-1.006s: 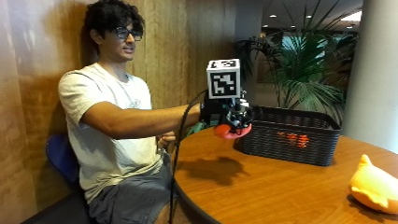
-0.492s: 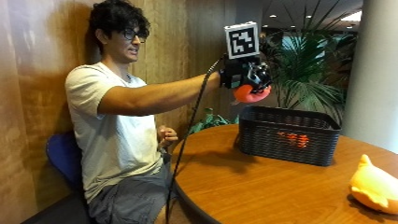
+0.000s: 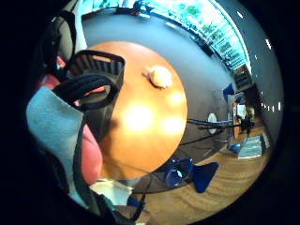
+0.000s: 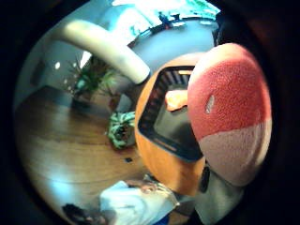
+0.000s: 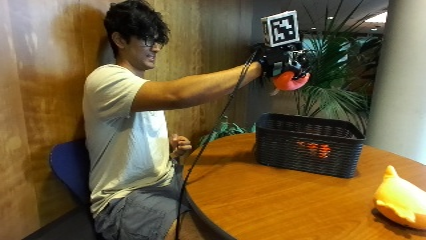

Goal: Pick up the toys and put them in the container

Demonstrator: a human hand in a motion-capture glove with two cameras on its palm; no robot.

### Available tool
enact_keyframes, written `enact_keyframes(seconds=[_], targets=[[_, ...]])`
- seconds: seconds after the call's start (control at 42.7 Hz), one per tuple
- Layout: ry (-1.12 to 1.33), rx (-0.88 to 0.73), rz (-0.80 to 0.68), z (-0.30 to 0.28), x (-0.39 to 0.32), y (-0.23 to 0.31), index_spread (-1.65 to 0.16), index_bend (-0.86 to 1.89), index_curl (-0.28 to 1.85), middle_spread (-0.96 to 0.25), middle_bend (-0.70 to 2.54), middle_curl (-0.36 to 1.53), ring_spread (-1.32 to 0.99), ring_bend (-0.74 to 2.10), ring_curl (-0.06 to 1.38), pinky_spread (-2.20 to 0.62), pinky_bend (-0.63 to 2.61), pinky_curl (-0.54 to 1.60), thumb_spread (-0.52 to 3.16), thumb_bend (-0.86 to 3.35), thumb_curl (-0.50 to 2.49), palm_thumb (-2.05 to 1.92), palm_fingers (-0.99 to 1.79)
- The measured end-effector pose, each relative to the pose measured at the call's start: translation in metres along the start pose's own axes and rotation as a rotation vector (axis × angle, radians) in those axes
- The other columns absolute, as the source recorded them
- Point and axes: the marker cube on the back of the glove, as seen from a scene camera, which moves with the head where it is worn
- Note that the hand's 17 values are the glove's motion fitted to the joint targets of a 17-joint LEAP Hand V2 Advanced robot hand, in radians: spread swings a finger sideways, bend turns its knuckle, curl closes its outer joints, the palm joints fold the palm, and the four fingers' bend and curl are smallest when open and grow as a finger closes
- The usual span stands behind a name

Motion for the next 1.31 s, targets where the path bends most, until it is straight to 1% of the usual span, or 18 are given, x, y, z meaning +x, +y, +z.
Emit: enact_keyframes(seconds=[0.094, 0.304, 0.421, 0.585, 0.632, 0.726, 0.796, 0.843, 0.983, 1.147, 1.311], targets=[[0.000, 0.004, -0.065, 0.003, -0.013, -0.011, -0.45, 0.52, 1.01, -0.52, 0.84, 0.93, -0.67, 1.32, 0.86, -0.38, 1.50, 0.58, 0.37, 0.29, 1.28, 0.71, 0.33], [-0.018, -0.035, -0.049, 0.021, -0.055, -0.052, -0.45, 0.43, 1.01, -0.51, 0.81, 0.97, -0.67, 1.32, 0.87, -0.38, 1.53, 0.58, 0.38, 0.28, 1.31, 0.70, 0.28], [-0.048, -0.061, -0.089, 0.033, -0.076, -0.063, -0.44, 0.35, 0.99, -0.50, 0.78, 0.99, -0.66, 1.31, 0.88, -0.38, 1.56, 0.58, 0.39, 0.27, 1.31, 0.70, 0.22], [-0.025, -0.082, -0.112, 0.048, -0.091, -0.070, -0.44, 0.29, 0.95, -0.48, 0.70, 0.99, -0.65, 1.27, 0.88, -0.38, 1.55, 0.57, 0.41, 0.26, 1.32, 0.70, 0.17], [-0.037, -0.089, -0.112, 0.051, -0.094, -0.070, -0.43, 0.25, 0.92, -0.45, 0.66, 0.98, -0.64, 1.23, 0.87, -0.37, 1.54, 0.57, 0.42, 0.25, 1.32, 0.70, 0.09], [-0.067, -0.085, -0.116, 0.052, -0.096, -0.069, -0.43, 0.23, 0.89, -0.40, 0.59, 0.94, -0.59, 1.12, 0.84, -0.36, 1.49, 0.54, 0.49, 0.25, 1.31, 0.68, 0.02], [-0.070, -0.078, -0.117, 0.050, -0.096, -0.068, -0.42, 0.19, 0.86, -0.37, 0.54, 0.91, -0.55, 1.08, 0.83, -0.33, 1.48, 0.53, 0.61, 0.25, 1.32, 0.62, 0.02], [-0.066, -0.080, -0.116, 0.050, -0.096, -0.067, -0.42, 0.22, 0.85, -0.32, 0.41, 0.87, -0.50, 0.99, 0.80, -0.29, 1.46, 0.51, 0.70, 0.21, 1.29, 0.52, -0.12], [-0.033, -0.122, -0.113, 0.054, -0.097, -0.063, -0.40, 0.16, 0.78, -0.20, 0.22, 0.77, -0.35, 0.74, 0.74, -0.16, 1.40, 0.47, 0.90, 0.16, 1.17, 0.42, -0.25], [0.026, -0.115, -0.163, 0.061, -0.092, -0.055, -0.36, 0.13, 0.69, -0.10, 0.13, 0.67, -0.20, 0.52, 0.67, -0.04, 1.25, 0.42, 1.04, 0.05, 0.99, 0.31, -0.30], [0.028, -0.093, -0.141, 0.059, -0.094, -0.053, -0.33, 0.12, 0.61, -0.05, 0.11, 0.58, -0.11, 0.41, 0.61, 0.01, 1.13, 0.37, 1.13, -0.03, 0.82, 0.22, -0.24]])
